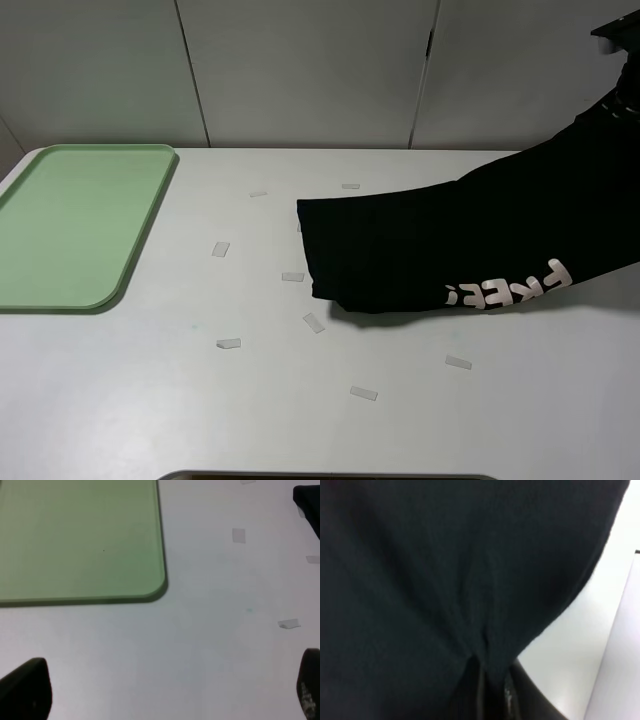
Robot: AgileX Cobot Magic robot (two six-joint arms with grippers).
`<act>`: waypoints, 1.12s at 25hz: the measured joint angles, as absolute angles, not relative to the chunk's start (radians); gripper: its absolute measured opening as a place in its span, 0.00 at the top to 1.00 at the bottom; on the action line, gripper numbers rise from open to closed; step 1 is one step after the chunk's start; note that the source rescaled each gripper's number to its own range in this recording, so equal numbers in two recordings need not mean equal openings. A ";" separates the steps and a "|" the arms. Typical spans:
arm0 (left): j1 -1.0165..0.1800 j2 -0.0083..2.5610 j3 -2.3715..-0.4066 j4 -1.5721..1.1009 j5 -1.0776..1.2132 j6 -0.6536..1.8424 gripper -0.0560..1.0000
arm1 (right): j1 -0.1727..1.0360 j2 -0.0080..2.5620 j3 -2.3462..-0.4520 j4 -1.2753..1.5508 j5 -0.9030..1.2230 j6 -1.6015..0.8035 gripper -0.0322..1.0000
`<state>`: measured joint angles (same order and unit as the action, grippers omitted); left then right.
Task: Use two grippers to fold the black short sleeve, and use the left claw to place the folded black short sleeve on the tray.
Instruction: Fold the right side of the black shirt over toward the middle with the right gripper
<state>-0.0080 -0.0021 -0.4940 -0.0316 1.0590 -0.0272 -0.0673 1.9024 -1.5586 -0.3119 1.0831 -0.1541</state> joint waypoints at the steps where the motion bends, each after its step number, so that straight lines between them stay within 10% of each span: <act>1: -0.008 -0.002 -0.494 -0.032 1.059 -0.027 0.02 | -0.070 1.905 -1.559 -0.311 1.083 -0.158 0.97; 28: -0.008 -0.002 -0.494 -0.032 1.059 -0.027 0.02 | 0.166 2.093 -1.560 -0.356 1.103 0.089 0.97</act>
